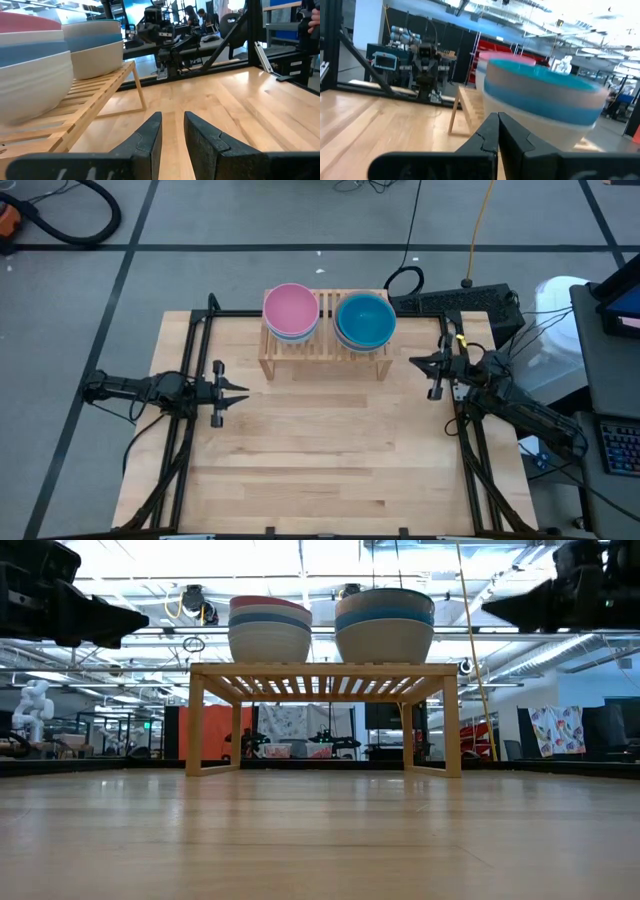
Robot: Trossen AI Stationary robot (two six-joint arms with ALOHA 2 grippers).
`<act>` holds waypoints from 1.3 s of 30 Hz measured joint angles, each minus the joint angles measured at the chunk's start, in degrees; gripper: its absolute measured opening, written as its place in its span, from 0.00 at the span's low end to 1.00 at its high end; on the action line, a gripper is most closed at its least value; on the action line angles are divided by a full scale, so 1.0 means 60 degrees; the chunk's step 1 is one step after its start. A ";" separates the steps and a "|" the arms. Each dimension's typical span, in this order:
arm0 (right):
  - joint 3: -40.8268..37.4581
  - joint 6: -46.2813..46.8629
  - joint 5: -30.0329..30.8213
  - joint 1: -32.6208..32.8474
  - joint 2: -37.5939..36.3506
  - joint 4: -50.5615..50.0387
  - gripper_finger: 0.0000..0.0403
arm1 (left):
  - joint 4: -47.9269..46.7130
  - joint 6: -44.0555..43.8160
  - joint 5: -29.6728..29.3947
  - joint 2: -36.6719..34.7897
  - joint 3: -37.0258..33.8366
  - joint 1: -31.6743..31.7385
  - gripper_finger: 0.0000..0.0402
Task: Place and stack bowls onto a shelf
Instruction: Return to Home Position
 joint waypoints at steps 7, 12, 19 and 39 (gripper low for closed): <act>-0.0678 0.0249 0.0000 0.0000 0.0004 0.0238 0.00 | -0.0011 0.0010 -0.0004 0.0000 0.0000 0.0001 0.22; -0.1296 0.0582 0.0000 0.0000 0.0003 0.1660 0.00 | -0.0025 0.0080 -0.0004 0.0000 0.0000 0.0001 0.22; -0.1348 0.1205 0.0046 0.0007 0.0010 0.1622 0.00 | -0.0036 -0.0096 0.0000 0.0000 0.0000 0.0000 0.22; -0.1381 0.1133 0.0033 0.0007 0.0011 0.1482 0.00 | 0.0062 -0.0577 -0.0004 0.0000 -0.0011 0.0003 0.22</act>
